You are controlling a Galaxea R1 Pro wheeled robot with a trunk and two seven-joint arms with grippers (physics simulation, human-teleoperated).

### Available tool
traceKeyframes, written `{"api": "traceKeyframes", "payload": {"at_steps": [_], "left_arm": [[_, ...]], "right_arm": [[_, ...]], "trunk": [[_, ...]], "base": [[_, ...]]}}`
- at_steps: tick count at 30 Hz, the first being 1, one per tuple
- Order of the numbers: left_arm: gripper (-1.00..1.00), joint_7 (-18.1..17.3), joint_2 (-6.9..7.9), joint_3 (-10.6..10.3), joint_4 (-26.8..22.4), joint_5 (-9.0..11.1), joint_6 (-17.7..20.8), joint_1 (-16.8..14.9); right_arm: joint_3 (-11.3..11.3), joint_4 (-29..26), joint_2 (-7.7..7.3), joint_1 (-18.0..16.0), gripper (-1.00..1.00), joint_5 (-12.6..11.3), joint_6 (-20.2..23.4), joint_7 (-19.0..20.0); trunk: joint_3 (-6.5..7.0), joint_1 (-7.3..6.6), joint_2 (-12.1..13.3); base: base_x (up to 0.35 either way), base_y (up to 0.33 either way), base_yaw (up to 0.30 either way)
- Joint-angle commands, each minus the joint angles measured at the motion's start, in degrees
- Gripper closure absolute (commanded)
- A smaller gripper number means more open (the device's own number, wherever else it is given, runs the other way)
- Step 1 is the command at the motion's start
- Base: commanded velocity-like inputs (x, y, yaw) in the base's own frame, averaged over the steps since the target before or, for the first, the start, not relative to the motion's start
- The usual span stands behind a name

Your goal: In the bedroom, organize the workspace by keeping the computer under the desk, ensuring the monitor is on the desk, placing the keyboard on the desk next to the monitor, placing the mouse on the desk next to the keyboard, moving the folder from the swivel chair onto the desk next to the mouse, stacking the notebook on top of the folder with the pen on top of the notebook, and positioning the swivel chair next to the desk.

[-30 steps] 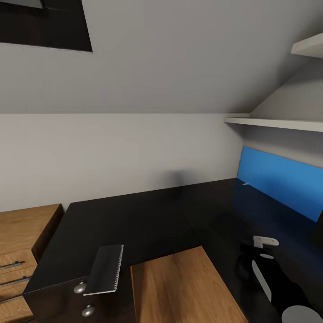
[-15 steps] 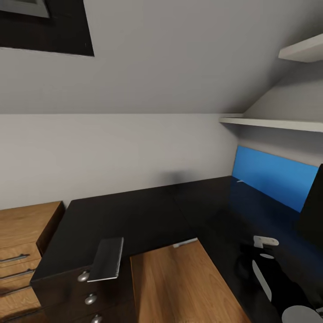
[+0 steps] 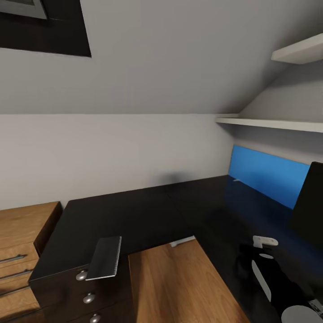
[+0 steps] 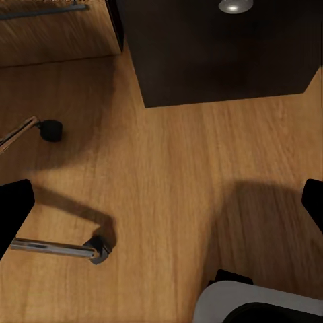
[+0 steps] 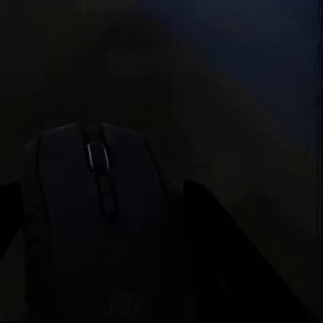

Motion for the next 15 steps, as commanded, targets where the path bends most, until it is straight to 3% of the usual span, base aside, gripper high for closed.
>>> {"api": "traceKeyframes", "payload": {"at_steps": [1, 6, 15], "left_arm": [[-1.00, -0.02, -0.01, -0.01, -0.11, 0.14, -0.06, 0.03], [-1.00, -0.02, -0.01, -0.01, -0.11, 0.14, -0.06, 0.03], [-1.00, -0.02, -0.01, -0.01, -0.11, 0.14, -0.06, 0.03]], "right_arm": [[0.08, -0.07, -0.01, -0.03, 1.00, -0.36, 0.25, -0.43], [0.12, -0.04, 0.00, -0.03, 1.00, -0.36, 0.25, -0.41], [0.18, 0.02, 0.06, -0.03, 1.00, -0.36, 0.25, -0.34]], "trunk": [[-0.05, 0.00, -0.03], [-0.05, 0.00, -0.03], [-0.05, 0.00, -0.03]], "base": [[0.000, 0.000, -0.185], [0.000, 0.000, -0.152], [0.000, 0.000, -0.018]]}}
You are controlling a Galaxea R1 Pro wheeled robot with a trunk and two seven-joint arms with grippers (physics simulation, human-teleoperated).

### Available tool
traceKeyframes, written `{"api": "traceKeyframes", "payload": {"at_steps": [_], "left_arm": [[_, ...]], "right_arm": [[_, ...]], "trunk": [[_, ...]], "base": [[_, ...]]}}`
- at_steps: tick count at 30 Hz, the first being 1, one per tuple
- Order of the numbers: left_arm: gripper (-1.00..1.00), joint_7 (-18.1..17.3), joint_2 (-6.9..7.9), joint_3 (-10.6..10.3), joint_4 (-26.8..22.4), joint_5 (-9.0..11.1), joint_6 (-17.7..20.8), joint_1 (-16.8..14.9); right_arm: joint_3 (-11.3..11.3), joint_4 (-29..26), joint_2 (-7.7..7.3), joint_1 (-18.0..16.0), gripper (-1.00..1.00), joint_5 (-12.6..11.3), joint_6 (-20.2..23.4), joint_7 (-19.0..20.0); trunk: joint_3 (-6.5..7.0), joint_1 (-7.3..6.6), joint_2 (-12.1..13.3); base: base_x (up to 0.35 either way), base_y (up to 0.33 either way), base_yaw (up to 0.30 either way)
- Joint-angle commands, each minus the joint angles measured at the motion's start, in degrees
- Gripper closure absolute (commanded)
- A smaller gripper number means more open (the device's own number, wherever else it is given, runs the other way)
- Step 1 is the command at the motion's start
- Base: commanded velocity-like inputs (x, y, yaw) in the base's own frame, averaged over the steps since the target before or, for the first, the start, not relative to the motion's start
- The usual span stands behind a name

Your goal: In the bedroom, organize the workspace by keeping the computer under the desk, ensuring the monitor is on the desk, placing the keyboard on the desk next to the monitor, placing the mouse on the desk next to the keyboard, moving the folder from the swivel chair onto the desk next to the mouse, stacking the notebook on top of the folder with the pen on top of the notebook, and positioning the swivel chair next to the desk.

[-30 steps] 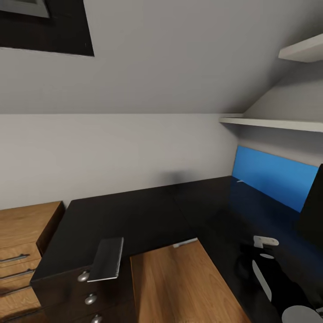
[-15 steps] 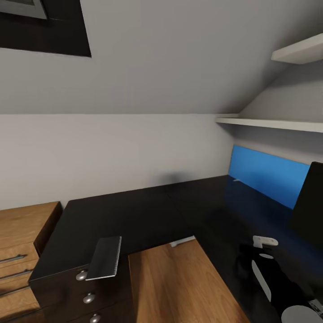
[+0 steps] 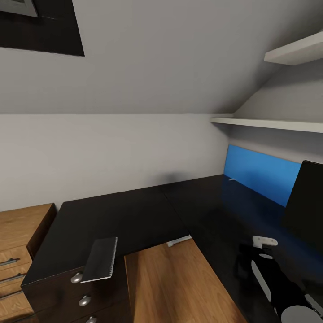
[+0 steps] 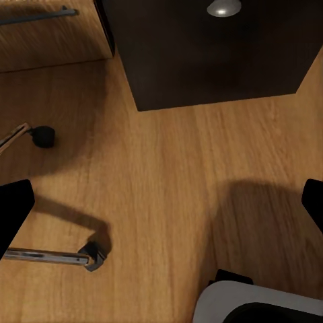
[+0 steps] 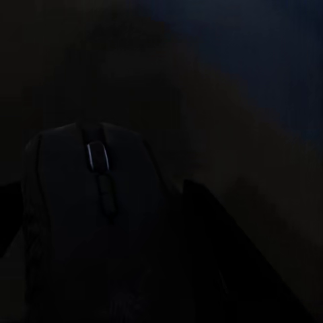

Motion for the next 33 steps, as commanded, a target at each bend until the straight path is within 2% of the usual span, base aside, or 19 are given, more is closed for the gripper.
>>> {"api": "traceKeyframes", "payload": {"at_steps": [1, 8, 17, 33], "left_arm": [[-1.00, -0.02, -0.01, -0.02, -0.10, 0.16, -0.06, 0.02], [-1.00, -0.02, -0.01, -0.09, -0.10, 0.16, -0.06, 0.02], [-1.00, -0.02, -0.01, -0.09, -0.10, 0.16, -0.06, 0.02], [-1.00, -0.02, -0.08, -0.11, -0.10, 0.16, -0.06, 0.02]], "right_arm": [[0.07, -0.09, -0.04, -0.02, 1.00, -0.37, 0.26, -0.43], [-0.08, -0.09, -0.23, -0.02, 1.00, -0.29, 0.26, 0.05], [-0.12, 0.74, -0.56, -0.02, 1.00, 0.05, 0.55, 3.75], [0.03, 2.94, -1.03, -0.02, 1.00, 0.39, -1.40, 3.97]], "trunk": [[-0.05, 0.00, -0.03], [-0.05, 0.00, -0.03], [-0.05, 0.00, -0.03], [-0.05, 0.00, -0.03]], "base": [[0.000, 0.000, -0.001], [0.000, 0.000, 0.000], [-0.016, 0.000, 0.000], [-0.225, 0.000, 0.000]]}}
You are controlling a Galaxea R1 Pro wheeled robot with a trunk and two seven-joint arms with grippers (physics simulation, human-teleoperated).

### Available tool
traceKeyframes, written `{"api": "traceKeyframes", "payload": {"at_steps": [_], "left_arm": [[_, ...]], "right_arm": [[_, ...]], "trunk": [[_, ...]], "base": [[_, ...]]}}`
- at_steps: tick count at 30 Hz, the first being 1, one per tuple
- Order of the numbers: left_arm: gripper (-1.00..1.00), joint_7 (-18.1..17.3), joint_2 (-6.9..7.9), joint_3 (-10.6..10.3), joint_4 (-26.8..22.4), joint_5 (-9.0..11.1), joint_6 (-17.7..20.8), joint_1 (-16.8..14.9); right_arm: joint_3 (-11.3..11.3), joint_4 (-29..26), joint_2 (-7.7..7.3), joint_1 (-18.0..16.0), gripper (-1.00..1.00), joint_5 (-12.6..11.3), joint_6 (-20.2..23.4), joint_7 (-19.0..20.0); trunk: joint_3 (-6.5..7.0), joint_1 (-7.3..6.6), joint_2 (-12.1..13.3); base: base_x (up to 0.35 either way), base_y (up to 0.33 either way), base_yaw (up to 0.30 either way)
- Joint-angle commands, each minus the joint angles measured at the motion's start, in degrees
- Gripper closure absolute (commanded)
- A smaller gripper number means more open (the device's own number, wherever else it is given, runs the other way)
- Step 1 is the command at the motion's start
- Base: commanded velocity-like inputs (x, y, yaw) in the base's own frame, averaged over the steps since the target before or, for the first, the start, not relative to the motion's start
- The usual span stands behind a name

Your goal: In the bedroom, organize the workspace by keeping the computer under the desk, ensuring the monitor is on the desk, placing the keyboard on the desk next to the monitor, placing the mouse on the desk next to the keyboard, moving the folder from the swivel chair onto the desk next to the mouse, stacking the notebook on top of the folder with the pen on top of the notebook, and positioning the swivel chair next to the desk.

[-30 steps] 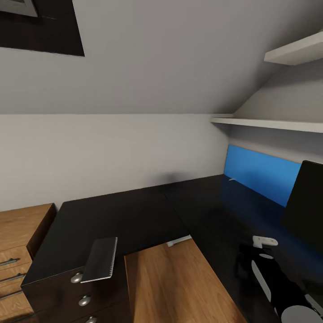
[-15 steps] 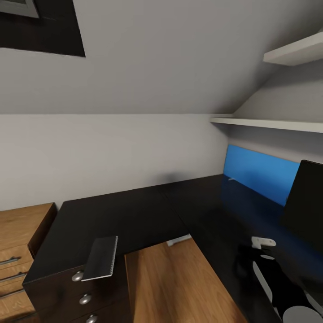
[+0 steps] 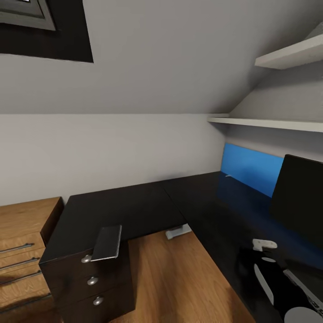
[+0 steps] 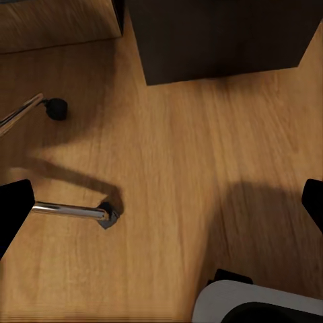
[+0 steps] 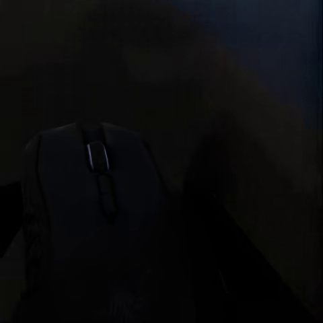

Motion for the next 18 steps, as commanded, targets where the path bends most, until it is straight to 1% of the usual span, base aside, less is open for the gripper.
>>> {"api": "traceKeyframes", "payload": {"at_steps": [1, 6, 9, 18], "left_arm": [[-1.00, -0.02, -0.01, 0.01, -0.10, 0.13, -0.06, 0.02], [-1.00, -0.03, -0.05, -0.06, -0.10, 0.13, -0.06, 0.02], [-1.00, -0.03, -0.03, -0.01, -0.10, 0.13, -0.06, 0.02], [-1.00, -0.07, -0.07, 0.01, -0.10, 0.09, -0.06, 0.02]], "right_arm": [[0.08, -0.04, -0.07, -0.01, 1.00, -0.29, 0.15, -0.39], [0.08, 0.02, -0.87, -0.01, 1.00, -0.28, 0.02, -0.39], [0.07, 0.04, -1.30, -0.01, 1.00, -0.28, 0.02, -0.39], [0.14, 0.86, -1.51, -0.01, 1.00, -0.28, 0.01, -0.39]], "trunk": [[-0.05, -0.01, -0.03], [-0.05, -0.01, -0.03], [-0.05, -0.01, -0.03], [-0.05, -0.01, -0.03]], "base": [[-0.049, 0.000, 0.000], [-0.016, -0.004, 0.000], [-0.002, -0.092, 0.000], [-0.013, -0.023, 0.000]]}}
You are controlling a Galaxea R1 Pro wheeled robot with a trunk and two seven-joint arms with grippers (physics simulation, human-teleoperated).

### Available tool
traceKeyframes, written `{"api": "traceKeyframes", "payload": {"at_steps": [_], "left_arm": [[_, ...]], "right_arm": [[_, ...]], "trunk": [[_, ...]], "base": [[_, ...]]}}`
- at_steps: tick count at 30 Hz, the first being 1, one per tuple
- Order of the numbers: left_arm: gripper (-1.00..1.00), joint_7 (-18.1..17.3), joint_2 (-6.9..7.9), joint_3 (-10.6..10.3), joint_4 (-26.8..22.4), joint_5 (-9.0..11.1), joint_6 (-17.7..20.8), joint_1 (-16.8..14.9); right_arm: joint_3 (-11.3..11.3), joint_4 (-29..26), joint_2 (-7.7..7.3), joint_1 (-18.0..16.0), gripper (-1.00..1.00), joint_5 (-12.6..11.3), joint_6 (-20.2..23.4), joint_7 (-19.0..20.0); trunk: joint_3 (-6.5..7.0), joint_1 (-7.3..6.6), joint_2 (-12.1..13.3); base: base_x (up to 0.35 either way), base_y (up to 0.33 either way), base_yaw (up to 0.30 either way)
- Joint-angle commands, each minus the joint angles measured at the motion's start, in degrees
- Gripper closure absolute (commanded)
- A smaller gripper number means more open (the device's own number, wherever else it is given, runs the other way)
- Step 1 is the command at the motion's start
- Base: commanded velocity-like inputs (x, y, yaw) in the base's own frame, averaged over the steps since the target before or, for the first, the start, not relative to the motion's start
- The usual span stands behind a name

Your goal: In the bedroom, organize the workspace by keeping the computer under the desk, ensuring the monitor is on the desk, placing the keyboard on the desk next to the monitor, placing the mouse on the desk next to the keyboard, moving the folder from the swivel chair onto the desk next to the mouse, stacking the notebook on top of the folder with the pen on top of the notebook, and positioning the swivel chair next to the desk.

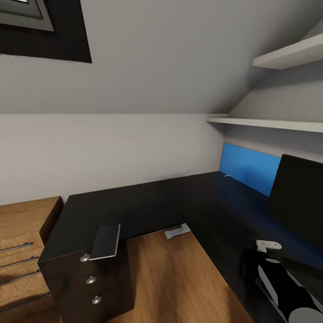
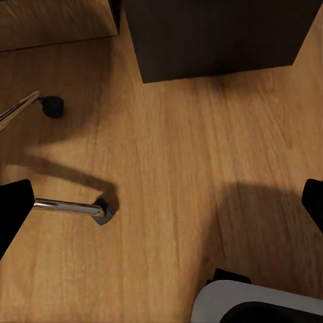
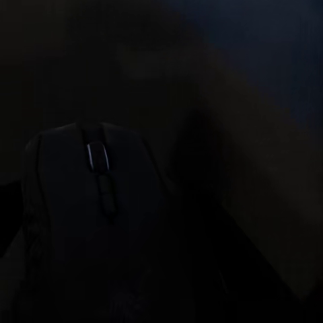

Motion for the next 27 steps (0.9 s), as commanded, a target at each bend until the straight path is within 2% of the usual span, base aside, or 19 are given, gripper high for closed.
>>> {"api": "traceKeyframes", "payload": {"at_steps": [1, 19, 27], "left_arm": [[-1.00, -0.03, -0.02, 0.02, -0.10, 0.12, -0.06, 0.02], [-1.00, -0.06, -0.21, 0.02, -0.10, 0.09, -0.06, 0.02], [-1.00, -0.12, -0.22, 0.02, -0.10, 0.09, 0.01, 0.02]], "right_arm": [[0.08, -0.03, -0.01, -0.01, 1.00, -0.29, 0.29, -0.39], [0.18, 1.87, -0.01, -0.01, 1.00, -0.13, 0.20, -0.39], [0.23, 1.90, -0.01, -0.01, 1.00, -0.12, 0.20, -0.39]], "trunk": [[-0.05, -0.01, -0.03], [-0.05, -0.01, -0.03], [-0.05, -0.01, -0.03]], "base": [[-0.061, -0.001, 0.000], [-0.037, 0.000, 0.000], [-0.111, 0.000, 0.000]]}}
